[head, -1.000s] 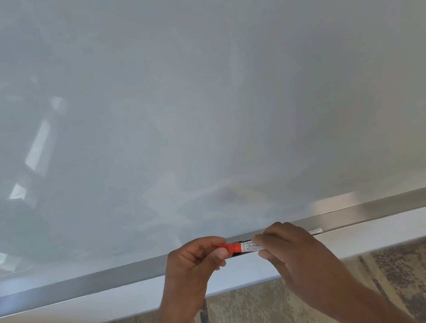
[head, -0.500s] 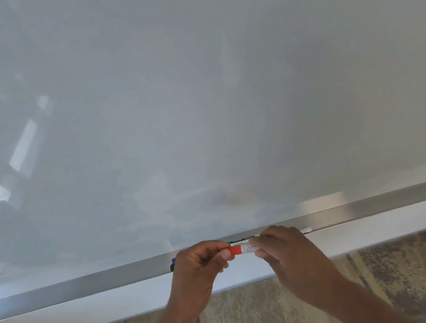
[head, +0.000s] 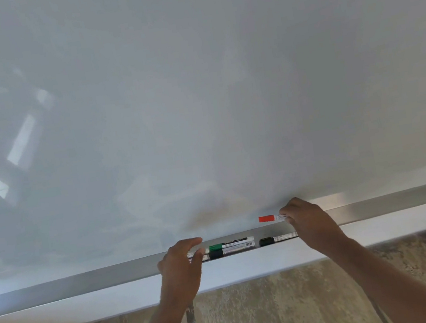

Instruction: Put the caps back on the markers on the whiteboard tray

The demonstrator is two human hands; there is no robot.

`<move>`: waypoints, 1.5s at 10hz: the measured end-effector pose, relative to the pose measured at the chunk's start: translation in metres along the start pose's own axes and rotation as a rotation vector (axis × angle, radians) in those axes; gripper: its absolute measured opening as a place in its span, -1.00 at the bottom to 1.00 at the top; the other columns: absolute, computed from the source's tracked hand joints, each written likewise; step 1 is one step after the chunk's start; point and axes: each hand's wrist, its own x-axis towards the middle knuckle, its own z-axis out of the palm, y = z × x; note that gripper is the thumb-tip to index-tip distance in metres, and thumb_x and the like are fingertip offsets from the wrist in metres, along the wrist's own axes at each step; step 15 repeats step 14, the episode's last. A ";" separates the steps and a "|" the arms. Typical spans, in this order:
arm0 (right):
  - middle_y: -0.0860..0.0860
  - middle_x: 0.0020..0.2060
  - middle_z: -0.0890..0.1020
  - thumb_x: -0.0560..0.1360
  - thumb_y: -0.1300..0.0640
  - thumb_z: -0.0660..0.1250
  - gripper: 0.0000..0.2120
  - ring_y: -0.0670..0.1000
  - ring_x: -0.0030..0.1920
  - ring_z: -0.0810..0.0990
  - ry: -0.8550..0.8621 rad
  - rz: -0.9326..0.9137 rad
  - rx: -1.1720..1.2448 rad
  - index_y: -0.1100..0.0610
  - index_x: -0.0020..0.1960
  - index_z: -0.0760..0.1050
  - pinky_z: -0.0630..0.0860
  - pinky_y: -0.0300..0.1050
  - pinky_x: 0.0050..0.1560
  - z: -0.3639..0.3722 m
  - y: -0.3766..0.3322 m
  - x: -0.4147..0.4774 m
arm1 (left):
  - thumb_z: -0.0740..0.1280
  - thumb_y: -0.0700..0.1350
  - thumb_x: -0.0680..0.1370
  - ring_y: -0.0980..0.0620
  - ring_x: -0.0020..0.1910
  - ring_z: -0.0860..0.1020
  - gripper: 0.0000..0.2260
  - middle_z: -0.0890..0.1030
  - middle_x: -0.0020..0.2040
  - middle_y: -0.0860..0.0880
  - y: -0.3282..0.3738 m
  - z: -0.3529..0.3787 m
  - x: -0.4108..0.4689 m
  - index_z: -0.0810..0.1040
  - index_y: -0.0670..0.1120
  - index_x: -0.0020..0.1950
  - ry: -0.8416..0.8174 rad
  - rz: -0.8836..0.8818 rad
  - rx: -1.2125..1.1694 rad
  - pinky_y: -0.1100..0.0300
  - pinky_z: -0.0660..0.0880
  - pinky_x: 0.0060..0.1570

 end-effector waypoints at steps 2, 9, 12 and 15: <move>-0.02 -0.15 0.58 0.42 0.38 0.33 -0.75 0.07 -0.15 0.59 -0.145 0.011 -0.091 0.07 -0.05 0.59 0.49 -0.04 -0.22 0.039 0.012 0.007 | 0.43 -0.05 0.64 -0.03 0.34 0.59 -0.72 0.69 0.34 0.05 -0.041 -0.001 0.004 0.65 0.08 0.35 0.002 -0.112 0.187 -0.10 0.32 0.37; -0.09 0.07 0.66 0.46 0.30 0.20 -0.57 0.03 0.14 0.58 -0.235 -0.044 -0.335 -0.06 0.19 0.59 0.36 -0.06 0.25 0.070 0.025 0.016 | 0.37 -0.09 0.68 -0.01 0.56 0.41 -0.60 0.53 0.53 0.03 -0.046 0.025 -0.003 0.51 -0.03 0.53 -0.051 -0.111 0.336 -0.06 0.20 0.50; -0.09 0.04 0.64 0.41 0.32 0.20 -0.57 0.01 0.10 0.58 -0.249 -0.039 -0.302 -0.07 0.13 0.57 0.36 -0.09 0.14 0.065 0.021 0.012 | 0.37 -0.08 0.66 -0.02 0.57 0.38 -0.53 0.53 0.53 -0.02 -0.028 0.033 -0.011 0.44 -0.07 0.58 -0.025 -0.015 0.375 -0.11 0.22 0.55; -0.08 0.00 0.59 0.53 0.15 0.22 -0.85 0.03 0.06 0.57 -0.201 -0.037 -0.343 -0.03 0.06 0.47 0.37 -0.01 0.00 0.045 0.002 0.002 | 0.35 0.00 0.67 -0.04 0.57 0.37 -0.50 0.51 0.54 0.00 -0.019 0.030 -0.019 0.39 -0.06 0.60 0.035 0.110 0.442 -0.10 0.23 0.53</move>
